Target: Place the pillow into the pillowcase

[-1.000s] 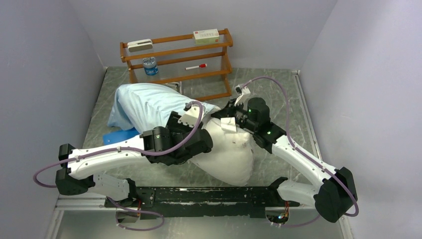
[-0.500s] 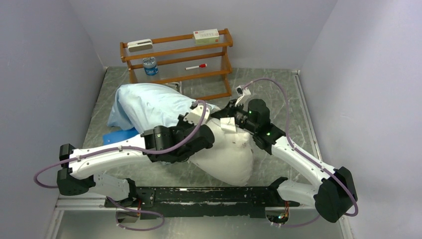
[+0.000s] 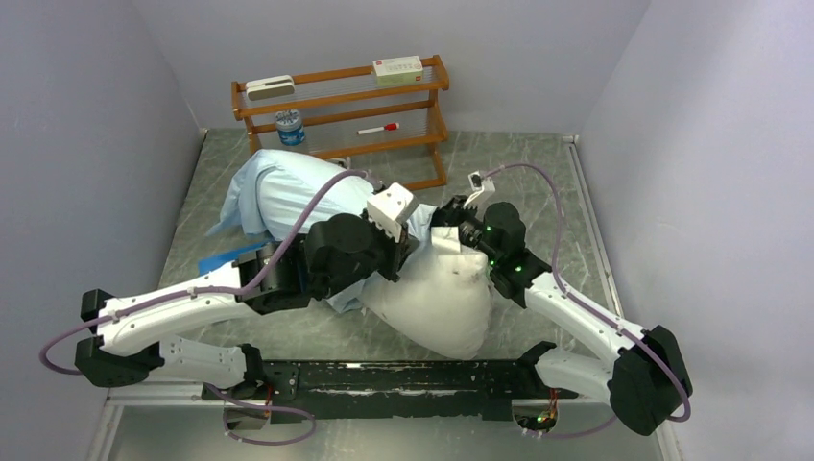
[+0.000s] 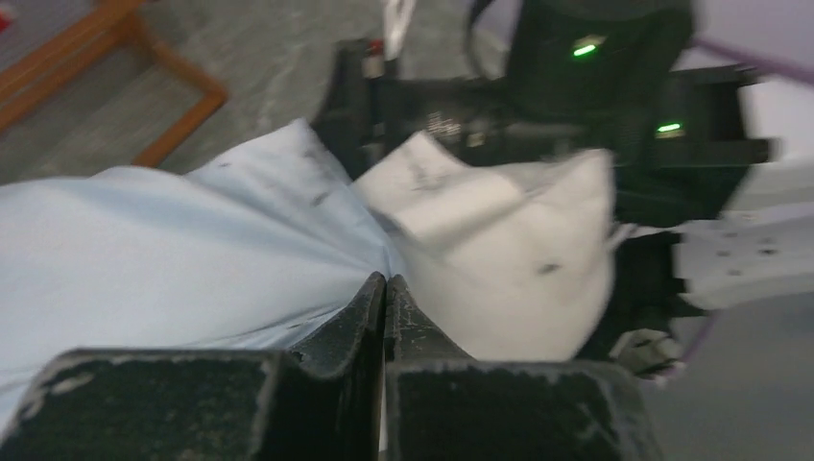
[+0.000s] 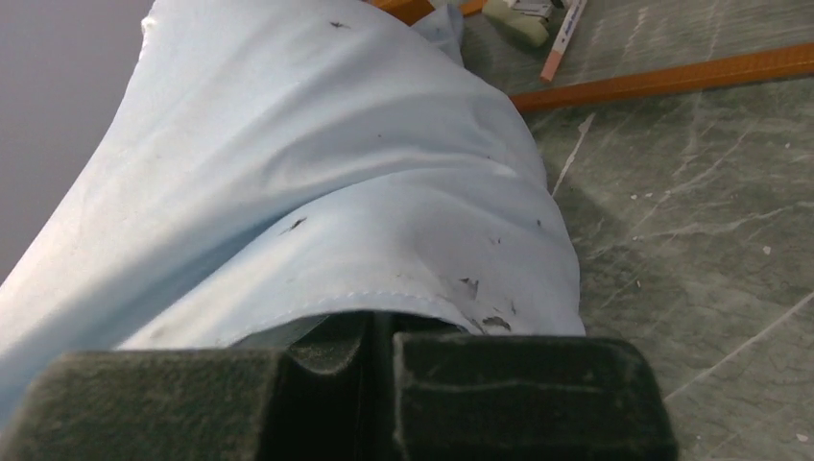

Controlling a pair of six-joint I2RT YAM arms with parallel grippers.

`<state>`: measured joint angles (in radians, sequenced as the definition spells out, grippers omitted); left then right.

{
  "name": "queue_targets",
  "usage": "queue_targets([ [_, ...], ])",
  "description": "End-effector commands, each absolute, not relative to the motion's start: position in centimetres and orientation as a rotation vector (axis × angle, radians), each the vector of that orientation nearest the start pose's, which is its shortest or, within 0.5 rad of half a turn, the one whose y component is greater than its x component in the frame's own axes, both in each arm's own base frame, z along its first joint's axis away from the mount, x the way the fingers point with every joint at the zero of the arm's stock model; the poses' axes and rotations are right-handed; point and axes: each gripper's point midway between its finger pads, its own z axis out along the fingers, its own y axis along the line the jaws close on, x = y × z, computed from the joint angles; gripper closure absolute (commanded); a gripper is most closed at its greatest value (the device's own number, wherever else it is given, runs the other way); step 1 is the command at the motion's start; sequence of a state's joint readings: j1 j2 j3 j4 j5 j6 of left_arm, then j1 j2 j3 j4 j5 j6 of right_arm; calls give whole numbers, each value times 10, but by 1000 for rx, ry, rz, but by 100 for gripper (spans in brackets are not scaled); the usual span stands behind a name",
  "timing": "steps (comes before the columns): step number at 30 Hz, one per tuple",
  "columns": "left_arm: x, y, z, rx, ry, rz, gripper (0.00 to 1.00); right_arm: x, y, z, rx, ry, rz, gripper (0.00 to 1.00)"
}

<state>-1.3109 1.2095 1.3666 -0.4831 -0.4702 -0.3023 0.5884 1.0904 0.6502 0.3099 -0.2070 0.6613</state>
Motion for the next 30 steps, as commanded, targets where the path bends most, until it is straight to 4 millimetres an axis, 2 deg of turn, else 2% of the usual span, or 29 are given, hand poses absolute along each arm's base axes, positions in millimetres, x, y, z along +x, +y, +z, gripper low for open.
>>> queue_targets([
  [1,103,-403,416,711,1540,-1233,95,299,256,257,63,1695,1126,100],
  [5,75,-427,416,810,1500,-1416,95,305,257,259,139,1666,1170,100],
  [8,59,-436,429,846,1437,-1534,95,309,262,257,137,1670,1186,100],
  [10,68,-435,426,814,1498,-1481,95,311,264,256,108,1686,1166,100],
  [12,85,-426,415,769,1587,-1355,92,312,262,253,88,1706,1127,100],
  [13,98,-417,409,720,1639,-1262,86,314,258,252,80,1716,1087,100],
  [14,111,-406,404,679,1679,-1173,79,317,255,254,64,1722,1045,96],
  [15,123,-393,393,643,1736,-1061,73,320,253,256,33,1734,996,87],
  [18,155,-352,383,530,1812,-811,59,327,242,246,-36,1842,821,57],
  [20,175,-324,378,454,1842,-697,55,328,235,250,-76,1873,752,41],
  [22,193,-296,372,384,1867,-614,54,327,224,257,-89,1891,679,34],
  [26,224,-245,357,291,1938,-506,53,327,199,285,-88,1881,534,24],
  [28,232,-228,350,289,1961,-449,52,328,186,299,-87,1891,454,16],
  [30,236,-218,343,308,1985,-400,49,330,177,310,-93,1906,387,12],
])
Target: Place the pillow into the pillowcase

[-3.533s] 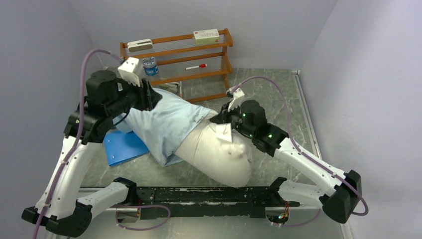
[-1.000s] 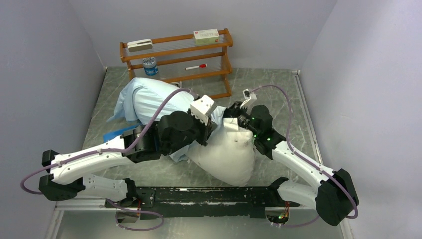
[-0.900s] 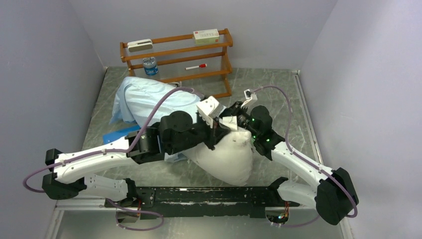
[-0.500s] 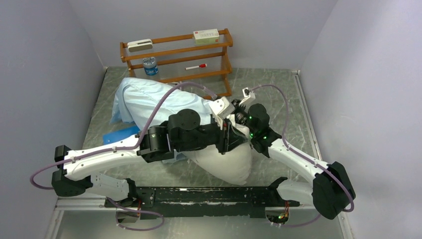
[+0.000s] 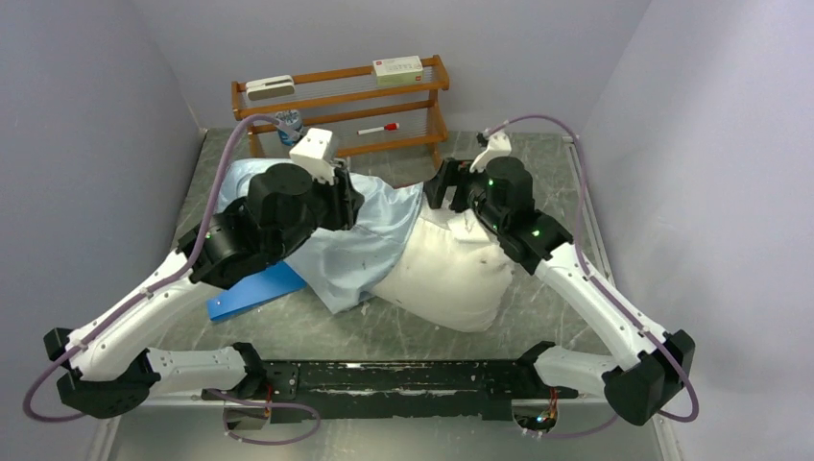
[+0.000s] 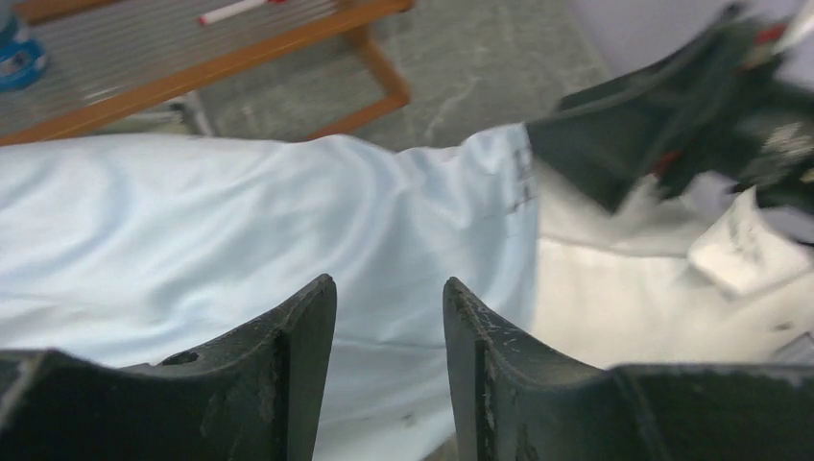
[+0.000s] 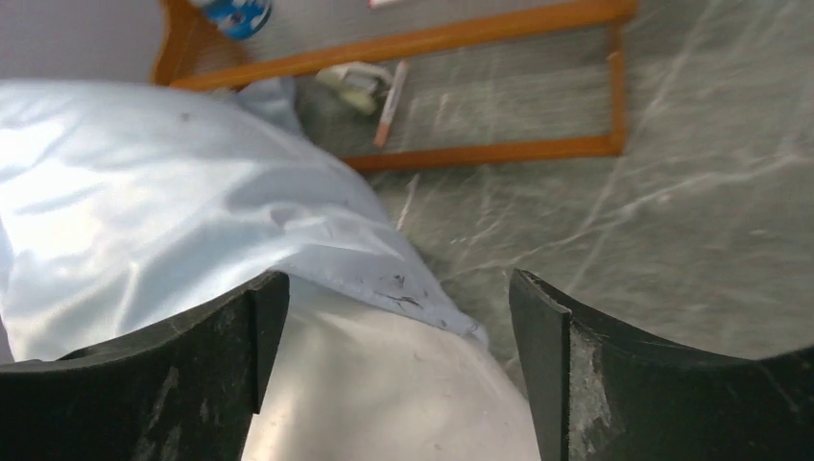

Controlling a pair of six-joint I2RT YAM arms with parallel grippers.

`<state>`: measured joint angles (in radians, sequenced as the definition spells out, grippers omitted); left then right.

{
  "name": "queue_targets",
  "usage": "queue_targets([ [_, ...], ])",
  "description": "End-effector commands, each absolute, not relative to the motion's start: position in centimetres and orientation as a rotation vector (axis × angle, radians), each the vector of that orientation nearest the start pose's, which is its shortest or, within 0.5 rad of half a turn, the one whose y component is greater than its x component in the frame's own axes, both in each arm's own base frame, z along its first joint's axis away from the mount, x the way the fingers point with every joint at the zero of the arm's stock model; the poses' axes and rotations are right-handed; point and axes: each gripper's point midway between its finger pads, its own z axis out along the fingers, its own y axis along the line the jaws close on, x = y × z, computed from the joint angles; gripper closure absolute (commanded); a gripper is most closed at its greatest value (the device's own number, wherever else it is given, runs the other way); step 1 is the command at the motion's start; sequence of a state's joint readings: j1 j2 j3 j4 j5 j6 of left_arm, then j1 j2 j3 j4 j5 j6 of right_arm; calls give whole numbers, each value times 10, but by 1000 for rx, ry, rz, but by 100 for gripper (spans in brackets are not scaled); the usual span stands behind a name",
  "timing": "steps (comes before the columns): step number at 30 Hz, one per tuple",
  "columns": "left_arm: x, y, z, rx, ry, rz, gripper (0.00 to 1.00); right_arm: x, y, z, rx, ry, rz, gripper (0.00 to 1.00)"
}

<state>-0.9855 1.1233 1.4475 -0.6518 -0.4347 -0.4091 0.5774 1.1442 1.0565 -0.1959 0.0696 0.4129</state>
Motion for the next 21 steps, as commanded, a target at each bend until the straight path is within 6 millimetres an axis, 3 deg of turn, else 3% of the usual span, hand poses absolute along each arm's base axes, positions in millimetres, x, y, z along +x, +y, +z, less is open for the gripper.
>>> queue_targets([
  [1,236,-218,339,327,1999,-393,47,331,175,313,-99,1915,362,11],
  [6,226,-233,325,457,2040,-461,40,333,169,328,-119,1944,306,6],
  [14,217,-241,290,584,2111,-455,33,297,188,350,-226,1989,497,6],
  [17,233,-235,269,573,2108,-343,35,281,194,364,-280,1982,574,9],
  [19,247,-232,257,547,2119,-313,39,265,212,372,-362,1960,713,13],
  [21,258,-232,251,521,2144,-331,41,247,234,367,-460,1966,854,15],
])
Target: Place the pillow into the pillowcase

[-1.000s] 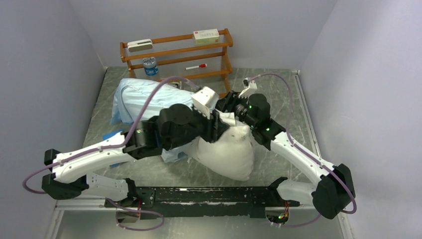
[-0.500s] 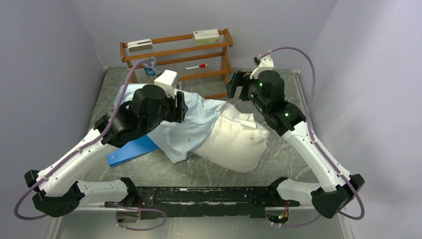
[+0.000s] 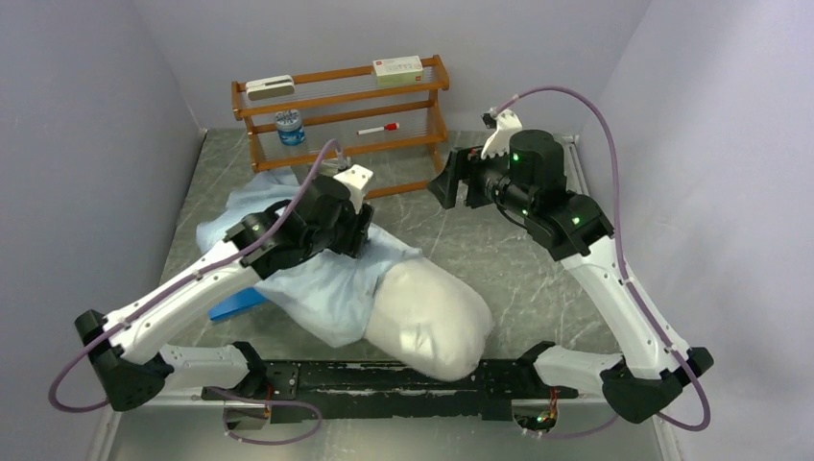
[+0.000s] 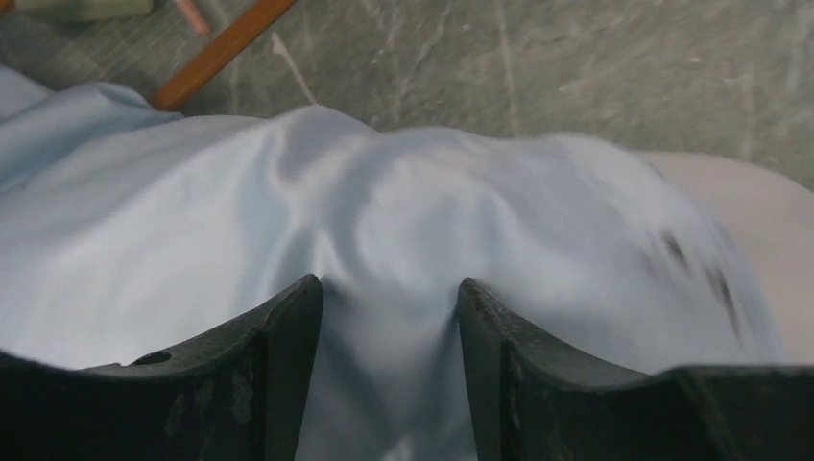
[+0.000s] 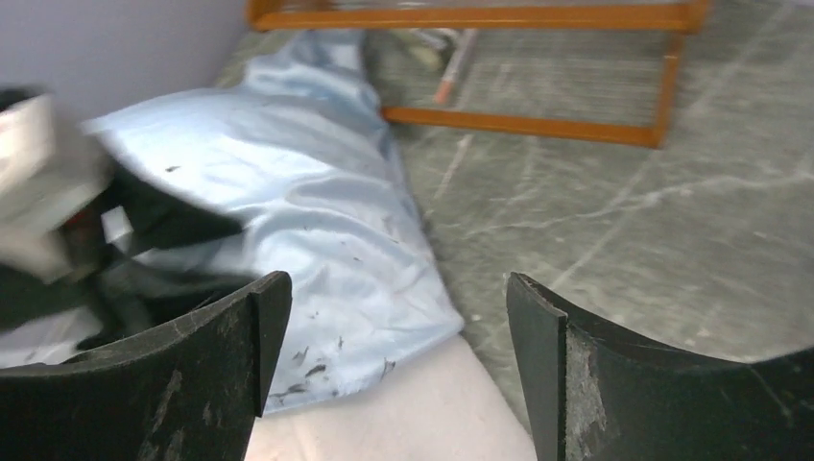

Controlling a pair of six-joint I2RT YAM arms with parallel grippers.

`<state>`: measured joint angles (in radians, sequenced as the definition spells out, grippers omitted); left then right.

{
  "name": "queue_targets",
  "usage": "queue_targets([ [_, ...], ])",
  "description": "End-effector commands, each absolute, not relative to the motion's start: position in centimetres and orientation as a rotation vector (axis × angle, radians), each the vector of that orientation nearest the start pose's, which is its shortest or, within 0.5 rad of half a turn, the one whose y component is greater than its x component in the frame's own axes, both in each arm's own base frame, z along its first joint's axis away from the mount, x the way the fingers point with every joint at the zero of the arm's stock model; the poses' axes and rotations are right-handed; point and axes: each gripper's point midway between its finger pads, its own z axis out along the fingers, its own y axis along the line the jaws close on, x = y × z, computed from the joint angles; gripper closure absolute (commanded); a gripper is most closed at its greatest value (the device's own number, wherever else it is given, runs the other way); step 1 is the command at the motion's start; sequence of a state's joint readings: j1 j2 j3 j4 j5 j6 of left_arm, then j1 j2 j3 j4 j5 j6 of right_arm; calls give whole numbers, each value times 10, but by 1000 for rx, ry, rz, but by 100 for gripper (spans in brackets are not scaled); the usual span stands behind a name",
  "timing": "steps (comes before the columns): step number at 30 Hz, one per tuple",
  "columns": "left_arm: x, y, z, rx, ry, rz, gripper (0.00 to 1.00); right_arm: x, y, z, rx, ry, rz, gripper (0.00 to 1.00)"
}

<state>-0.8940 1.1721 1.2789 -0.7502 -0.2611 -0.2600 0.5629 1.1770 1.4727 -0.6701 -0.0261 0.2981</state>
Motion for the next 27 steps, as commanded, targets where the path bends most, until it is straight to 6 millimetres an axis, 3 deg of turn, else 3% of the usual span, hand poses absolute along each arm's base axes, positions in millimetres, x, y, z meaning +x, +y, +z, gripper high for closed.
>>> queue_targets([
  [1,262,-233,250,507,2153,-350,42,240,243,359,-500,1983,885,15],
  [5,278,-235,259,457,2140,-421,42,212,272,327,-608,2032,850,15],
  [11,291,-225,262,410,2147,-412,42,148,327,309,-824,2001,882,14],
  [16,295,-215,283,362,2115,-403,39,101,347,259,-1001,1989,749,10],
  [20,295,-197,303,317,2086,-356,38,42,365,234,-1177,1876,616,5],
  [27,286,-172,336,243,2011,-324,37,6,375,195,-1357,1750,344,0],
])
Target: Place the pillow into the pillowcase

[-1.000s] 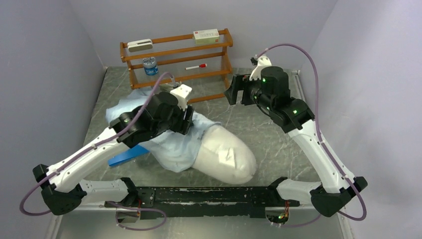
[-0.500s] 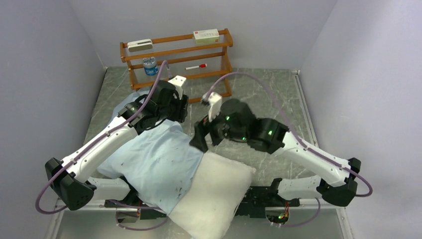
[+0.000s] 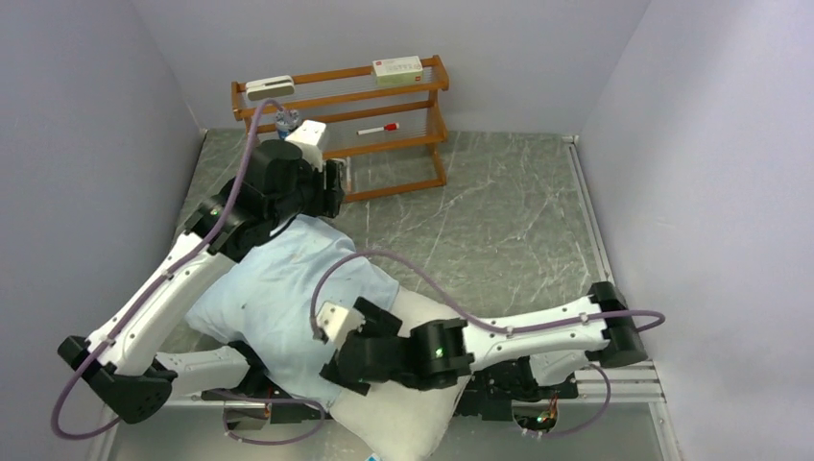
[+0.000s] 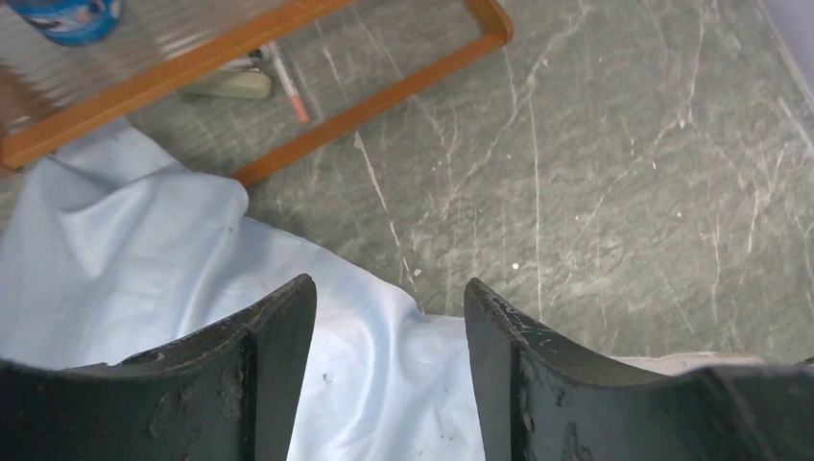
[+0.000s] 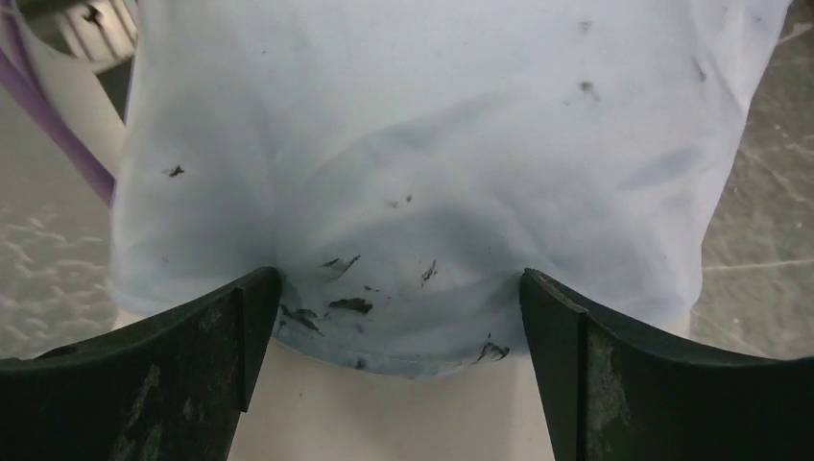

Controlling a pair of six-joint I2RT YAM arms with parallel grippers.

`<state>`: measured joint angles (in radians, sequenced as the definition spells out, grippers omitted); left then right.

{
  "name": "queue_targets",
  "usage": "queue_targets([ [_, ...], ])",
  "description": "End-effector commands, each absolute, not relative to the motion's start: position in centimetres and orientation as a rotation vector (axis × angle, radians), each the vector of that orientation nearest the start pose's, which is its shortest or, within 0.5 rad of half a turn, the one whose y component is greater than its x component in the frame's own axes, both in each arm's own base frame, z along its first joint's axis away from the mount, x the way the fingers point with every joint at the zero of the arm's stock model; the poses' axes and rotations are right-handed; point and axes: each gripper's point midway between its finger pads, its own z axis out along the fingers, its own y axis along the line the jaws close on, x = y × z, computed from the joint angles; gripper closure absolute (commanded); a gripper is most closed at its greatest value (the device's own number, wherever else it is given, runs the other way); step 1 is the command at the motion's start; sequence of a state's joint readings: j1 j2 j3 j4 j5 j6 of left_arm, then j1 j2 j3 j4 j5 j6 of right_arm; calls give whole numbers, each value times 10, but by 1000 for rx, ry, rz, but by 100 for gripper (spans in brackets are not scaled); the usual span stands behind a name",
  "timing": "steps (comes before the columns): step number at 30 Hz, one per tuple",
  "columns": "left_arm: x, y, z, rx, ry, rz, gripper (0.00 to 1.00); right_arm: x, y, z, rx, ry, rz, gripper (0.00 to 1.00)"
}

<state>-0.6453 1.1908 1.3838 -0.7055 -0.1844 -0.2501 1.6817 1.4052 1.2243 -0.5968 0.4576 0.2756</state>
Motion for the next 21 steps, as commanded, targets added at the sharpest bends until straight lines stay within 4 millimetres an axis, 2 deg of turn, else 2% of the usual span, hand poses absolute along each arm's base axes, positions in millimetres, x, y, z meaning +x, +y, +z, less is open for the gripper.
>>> queue_targets([
  [1,285,-170,340,238,2004,-323,37,4,376,193,-1358,1741,317,0],
  [6,281,-165,347,238,1998,-310,37,-4,375,177,-1349,1758,189,0],
  [10,278,-163,349,246,1978,-319,37,-24,382,173,-1390,1810,284,0],
  [13,276,-157,350,229,1966,-301,36,-28,381,172,-1381,1894,383,0],
  [14,276,-155,351,222,1961,-294,37,-27,380,169,-1377,1936,416,0],
  [16,275,-151,356,210,1948,-289,37,-13,374,159,-1345,2023,444,1],
  [21,271,-146,365,196,1919,-287,37,22,350,119,-1314,2109,306,8],
])
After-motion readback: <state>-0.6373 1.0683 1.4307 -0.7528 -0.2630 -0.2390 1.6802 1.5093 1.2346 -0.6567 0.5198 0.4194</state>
